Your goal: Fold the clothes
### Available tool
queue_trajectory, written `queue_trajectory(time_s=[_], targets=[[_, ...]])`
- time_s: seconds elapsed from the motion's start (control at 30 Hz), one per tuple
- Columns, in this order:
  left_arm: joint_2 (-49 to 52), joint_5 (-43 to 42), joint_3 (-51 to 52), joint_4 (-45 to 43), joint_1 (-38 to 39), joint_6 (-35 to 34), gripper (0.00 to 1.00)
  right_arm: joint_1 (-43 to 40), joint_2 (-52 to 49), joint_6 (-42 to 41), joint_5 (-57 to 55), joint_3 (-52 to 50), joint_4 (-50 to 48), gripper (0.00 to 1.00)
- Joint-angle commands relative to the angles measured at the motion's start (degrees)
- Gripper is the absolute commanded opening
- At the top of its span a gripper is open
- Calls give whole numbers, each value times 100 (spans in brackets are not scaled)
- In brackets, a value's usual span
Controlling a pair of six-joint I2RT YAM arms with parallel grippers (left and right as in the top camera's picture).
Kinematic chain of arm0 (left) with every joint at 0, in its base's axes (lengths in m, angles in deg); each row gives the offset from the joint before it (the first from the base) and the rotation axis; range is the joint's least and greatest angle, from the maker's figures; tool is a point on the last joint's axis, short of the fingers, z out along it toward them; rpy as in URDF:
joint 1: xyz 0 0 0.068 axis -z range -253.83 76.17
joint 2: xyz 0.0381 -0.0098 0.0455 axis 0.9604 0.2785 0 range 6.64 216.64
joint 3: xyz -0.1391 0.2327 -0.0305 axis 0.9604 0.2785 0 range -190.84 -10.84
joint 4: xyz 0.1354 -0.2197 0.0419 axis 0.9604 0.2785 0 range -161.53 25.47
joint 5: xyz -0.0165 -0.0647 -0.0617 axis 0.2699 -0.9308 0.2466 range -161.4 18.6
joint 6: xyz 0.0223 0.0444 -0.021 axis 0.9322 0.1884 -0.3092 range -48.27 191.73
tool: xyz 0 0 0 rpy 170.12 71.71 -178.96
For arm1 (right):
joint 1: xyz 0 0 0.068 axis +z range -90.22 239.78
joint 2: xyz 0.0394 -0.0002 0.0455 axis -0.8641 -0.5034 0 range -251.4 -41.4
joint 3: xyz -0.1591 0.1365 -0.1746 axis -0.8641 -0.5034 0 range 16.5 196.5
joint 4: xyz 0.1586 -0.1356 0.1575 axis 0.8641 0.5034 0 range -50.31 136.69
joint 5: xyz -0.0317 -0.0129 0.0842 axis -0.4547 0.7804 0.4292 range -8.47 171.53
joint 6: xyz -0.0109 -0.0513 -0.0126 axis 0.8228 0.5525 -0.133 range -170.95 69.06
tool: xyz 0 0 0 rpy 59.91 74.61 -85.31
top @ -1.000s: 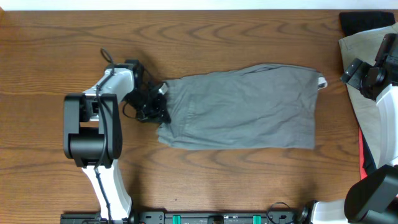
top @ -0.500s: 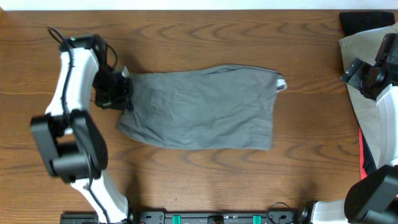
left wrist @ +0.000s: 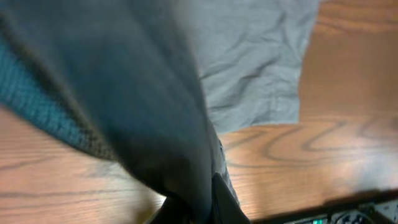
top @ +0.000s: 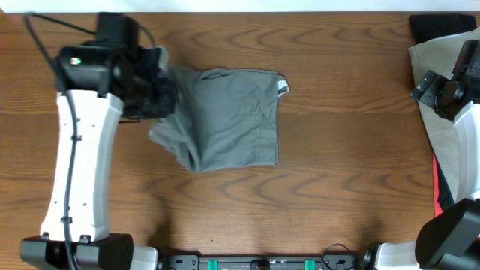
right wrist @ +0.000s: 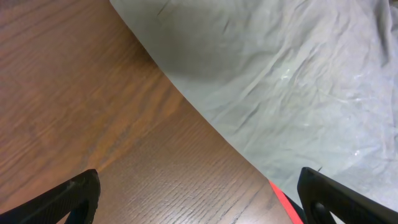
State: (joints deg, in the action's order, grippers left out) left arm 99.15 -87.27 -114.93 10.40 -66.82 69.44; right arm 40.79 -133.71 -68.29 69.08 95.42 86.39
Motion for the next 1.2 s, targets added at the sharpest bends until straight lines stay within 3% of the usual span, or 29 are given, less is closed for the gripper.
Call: queue_trajectory(time_s=[0.0,0.3,0.57,1.17], targets=[[188,9,7,-127,446,-264,6,2,-7,68,-42,90,4,99],[979,4,201,-1032,1093,-280,6,4,-4,68,-42,90,4,99],[1657,-282,203,-1121,1429,-262,6,2,-7,68,-42,90,4,99],[1996,-544,269,-1429,2188,26,6,2,-4,68,-42,90,7,99]])
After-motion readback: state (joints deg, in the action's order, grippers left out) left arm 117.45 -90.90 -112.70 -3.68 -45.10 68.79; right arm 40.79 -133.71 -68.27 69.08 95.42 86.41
